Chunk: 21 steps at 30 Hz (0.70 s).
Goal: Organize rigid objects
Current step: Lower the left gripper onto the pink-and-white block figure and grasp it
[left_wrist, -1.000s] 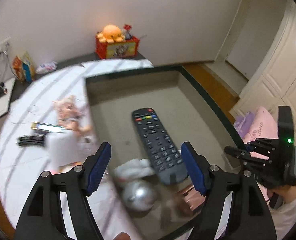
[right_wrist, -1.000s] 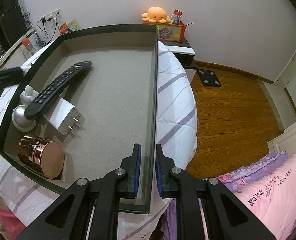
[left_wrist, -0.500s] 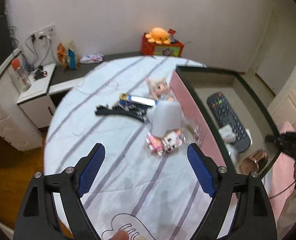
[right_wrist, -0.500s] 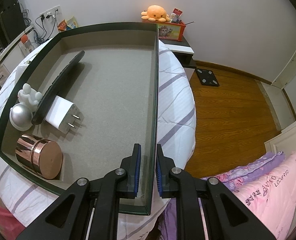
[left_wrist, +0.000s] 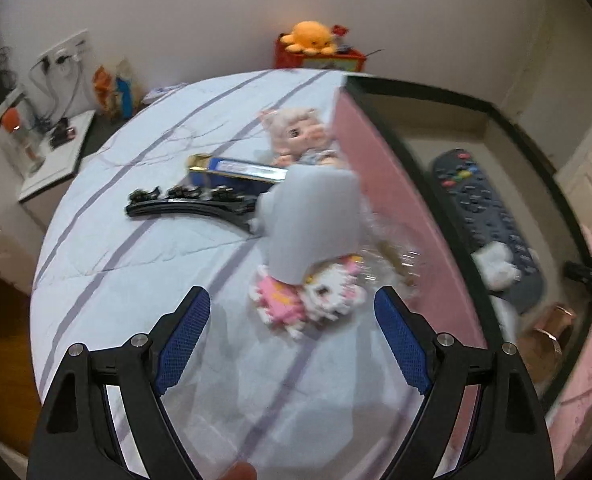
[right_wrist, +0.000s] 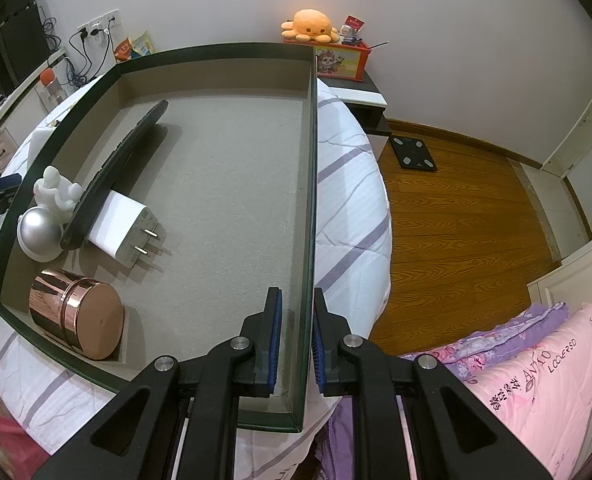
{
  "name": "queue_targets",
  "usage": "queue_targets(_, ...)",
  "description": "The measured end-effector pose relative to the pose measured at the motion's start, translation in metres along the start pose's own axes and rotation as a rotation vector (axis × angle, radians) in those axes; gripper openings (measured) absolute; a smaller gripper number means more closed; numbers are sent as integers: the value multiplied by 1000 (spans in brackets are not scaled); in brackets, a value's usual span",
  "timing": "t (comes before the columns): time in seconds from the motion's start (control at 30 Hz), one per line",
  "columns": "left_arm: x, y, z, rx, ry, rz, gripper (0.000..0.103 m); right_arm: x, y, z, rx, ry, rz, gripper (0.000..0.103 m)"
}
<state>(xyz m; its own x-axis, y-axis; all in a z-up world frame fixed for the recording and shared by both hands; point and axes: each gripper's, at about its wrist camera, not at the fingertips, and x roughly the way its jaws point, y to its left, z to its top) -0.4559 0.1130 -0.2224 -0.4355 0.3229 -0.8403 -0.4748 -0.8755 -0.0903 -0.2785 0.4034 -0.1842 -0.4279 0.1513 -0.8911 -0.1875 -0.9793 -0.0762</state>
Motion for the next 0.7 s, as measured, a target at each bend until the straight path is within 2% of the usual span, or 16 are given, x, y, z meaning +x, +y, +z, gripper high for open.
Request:
queue_targets(0.1,8,9,0,-46,11,-27,88,0,0,0,-1,1,0,15)
queue_targets(0.33,0,27,-10,-50,9,73,88,-1,-1,-1,-5,5,-6,15)
queue_targets(0.47,-2,36,-8,-68,-4,51,88,-1,-1,0,-5,4,-7,15)
queue_targets(0.7,10,14,5,6,-5,15,89,-1,-1,-1,-7,8,-10,15)
